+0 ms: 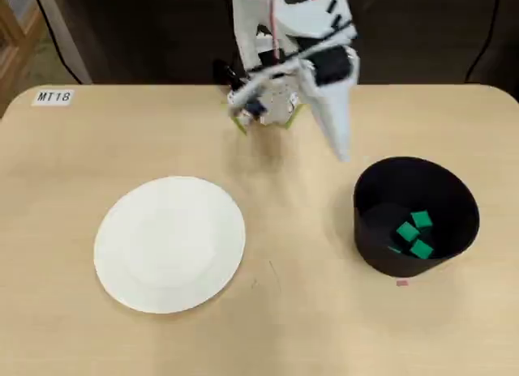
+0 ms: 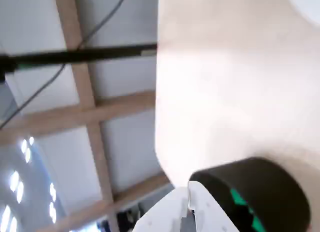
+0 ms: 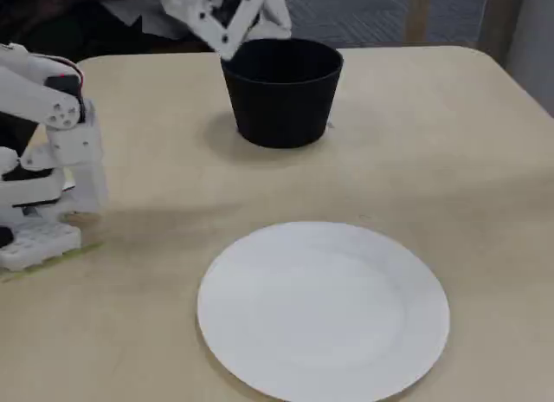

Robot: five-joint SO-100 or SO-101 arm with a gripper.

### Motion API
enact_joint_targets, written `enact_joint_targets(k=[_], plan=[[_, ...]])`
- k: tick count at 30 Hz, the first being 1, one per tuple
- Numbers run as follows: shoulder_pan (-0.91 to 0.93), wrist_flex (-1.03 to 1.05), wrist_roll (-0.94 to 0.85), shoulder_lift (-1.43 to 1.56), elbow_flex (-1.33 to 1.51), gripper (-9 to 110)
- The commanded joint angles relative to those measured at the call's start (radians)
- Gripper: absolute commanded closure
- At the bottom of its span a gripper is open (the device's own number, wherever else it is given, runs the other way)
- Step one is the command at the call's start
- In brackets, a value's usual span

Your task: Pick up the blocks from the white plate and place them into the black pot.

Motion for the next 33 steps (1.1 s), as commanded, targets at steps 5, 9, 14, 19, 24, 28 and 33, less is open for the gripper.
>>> enact_joint_targets(k=[5, 9, 14, 19, 24, 28, 33], plan=[[0.081, -0.009, -0.025, 0.166, 0.207, 104], [0.098, 0.005, -0.025, 0.295, 0.345, 104], [0.118, 0.041, -0.026, 0.528, 0.531, 104], [0.135, 0.084, -0.067, 0.597, 0.603, 104], [0.127, 0.071, -0.071, 0.597, 0.661, 104], [0.114, 0.067, -0.089, 0.597, 0.693, 104], [0.109, 0.008, -0.064, 0.598, 0.752, 104]])
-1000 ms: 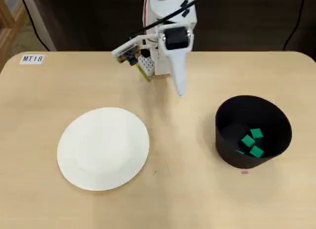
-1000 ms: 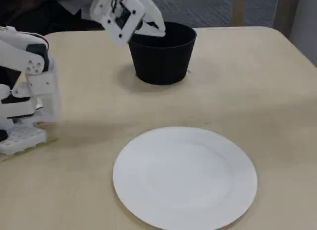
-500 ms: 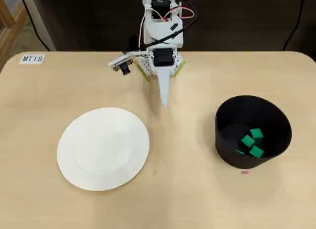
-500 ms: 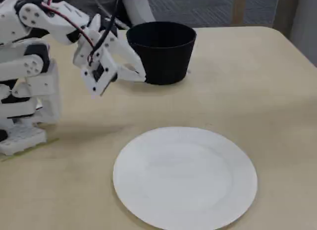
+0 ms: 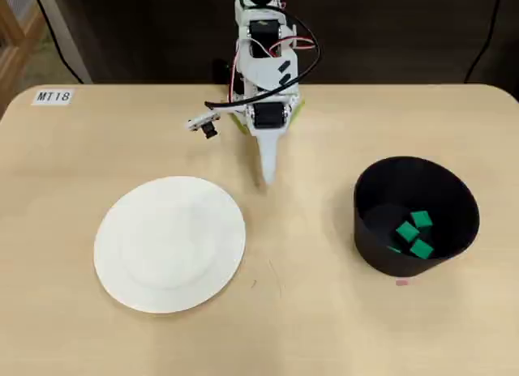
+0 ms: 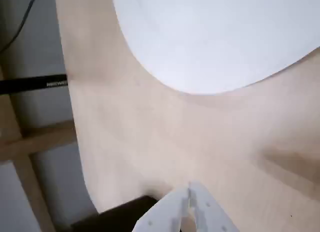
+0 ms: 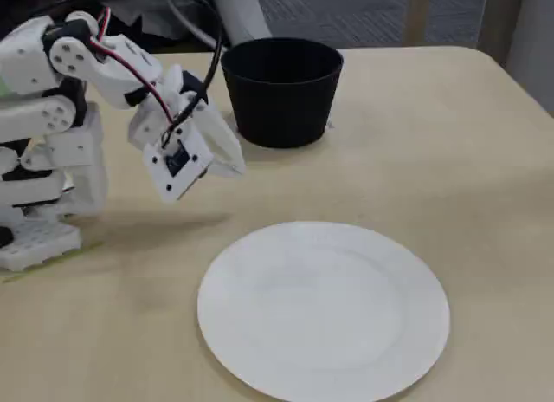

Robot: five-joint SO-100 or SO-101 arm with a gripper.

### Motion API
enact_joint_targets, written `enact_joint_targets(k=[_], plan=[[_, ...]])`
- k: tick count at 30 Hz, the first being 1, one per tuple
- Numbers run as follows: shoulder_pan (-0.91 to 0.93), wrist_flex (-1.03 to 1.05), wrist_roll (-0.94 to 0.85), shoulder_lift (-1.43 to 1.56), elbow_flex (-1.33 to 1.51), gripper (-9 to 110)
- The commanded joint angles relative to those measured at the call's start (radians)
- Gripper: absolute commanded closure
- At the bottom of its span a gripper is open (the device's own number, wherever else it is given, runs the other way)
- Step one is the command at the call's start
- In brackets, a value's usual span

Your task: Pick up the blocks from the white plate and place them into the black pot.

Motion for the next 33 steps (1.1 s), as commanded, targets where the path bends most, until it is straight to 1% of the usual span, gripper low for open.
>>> enact_joint_targets(k=[1, 8, 16, 33], plan=[[-0.008, -0.04, 0.014, 0.005, 0.006, 104], [0.003, -0.048, 0.06, 0.005, 0.008, 104], [-0.021, -0.048, 0.031, 0.005, 0.008, 104], [-0.02, -0.048, 0.032, 0.005, 0.009, 104]])
